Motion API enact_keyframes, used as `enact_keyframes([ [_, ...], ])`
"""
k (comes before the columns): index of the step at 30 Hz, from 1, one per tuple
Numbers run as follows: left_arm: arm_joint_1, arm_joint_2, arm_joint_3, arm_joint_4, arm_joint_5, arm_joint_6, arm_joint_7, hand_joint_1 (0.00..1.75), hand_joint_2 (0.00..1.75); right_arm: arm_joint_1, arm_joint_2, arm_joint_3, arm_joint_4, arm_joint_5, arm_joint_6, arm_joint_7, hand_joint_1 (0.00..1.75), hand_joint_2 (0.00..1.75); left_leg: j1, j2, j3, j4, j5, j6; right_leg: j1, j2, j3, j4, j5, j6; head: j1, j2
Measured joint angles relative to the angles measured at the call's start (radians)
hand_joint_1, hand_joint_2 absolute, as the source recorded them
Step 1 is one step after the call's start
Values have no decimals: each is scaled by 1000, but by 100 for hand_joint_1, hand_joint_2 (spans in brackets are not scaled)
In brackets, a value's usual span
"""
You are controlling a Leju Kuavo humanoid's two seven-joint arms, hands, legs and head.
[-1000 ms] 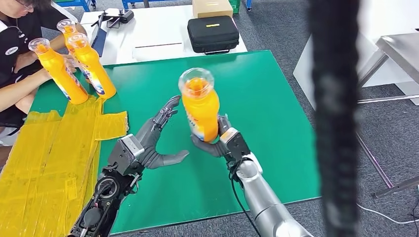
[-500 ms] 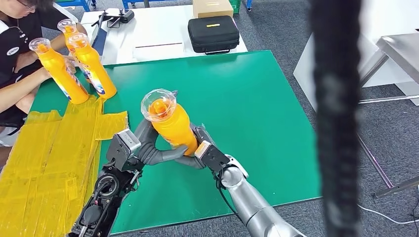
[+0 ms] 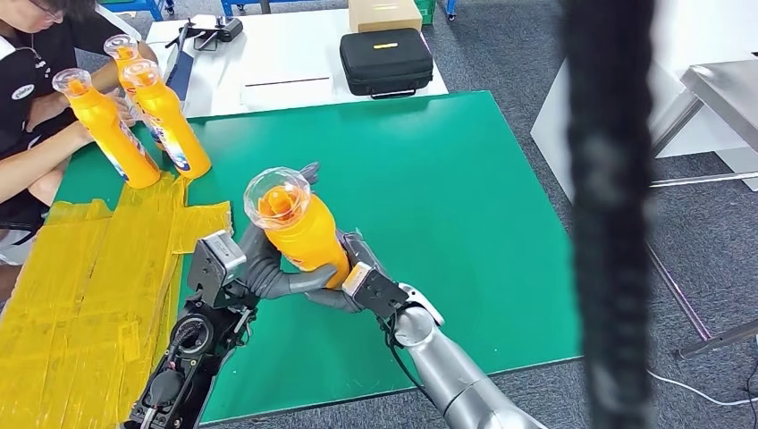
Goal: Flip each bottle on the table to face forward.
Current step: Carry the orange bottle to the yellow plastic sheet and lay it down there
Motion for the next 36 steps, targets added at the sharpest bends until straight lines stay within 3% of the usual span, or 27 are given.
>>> enact_keyframes([
  [18, 2, -1, 12, 6, 58, 16, -19, 175, 175, 7, -15, 8, -46, -6, -54, 7, 175, 175, 0, 0, 0, 0, 0, 0, 0, 0, 0, 0, 0, 0, 0, 0],
  [19, 2, -2, 13, 6, 59, 19, -20, 175, 175, 8, -16, 8, -51, -4, -59, 8, 168, 175, 0, 0, 0, 0, 0, 0, 0, 0, 0, 0, 0, 0, 0, 0],
  [23, 2, -2, 18, 6, 59, 35, -26, 175, 175, 12, -21, 10, -67, 5, -75, 10, 0, 175, 0, 0, 0, 0, 0, 0, 0, 0, 0, 0, 0, 0, 0, 0],
  [27, 10, -1, 48, 0, -8, 139, -31, 175, 175, 40, -29, 12, -115, 10, -127, 17, 0, 175, 0, 0, 0, 0, 0, 0, 0, 0, 0, 0, 0, 0, 0, 0],
  [32, 18, 3, 111, 3, -362, 447, 27, 175, 175, 118, -54, 10, -277, -43, -168, 61, 0, 175, 0, 0, -1, 0, 0, 0, 0, 0, -1, 0, 0, 0, 0, 0],
  [36, 15, 5, 140, 11, -422, 491, 42, 175, 175, 152, -72, 10, -367, -57, -169, 77, 0, 175, 0, 0, -1, 0, 0, 0, 0, 0, -1, 0, 0, 0, 0, 0],
])
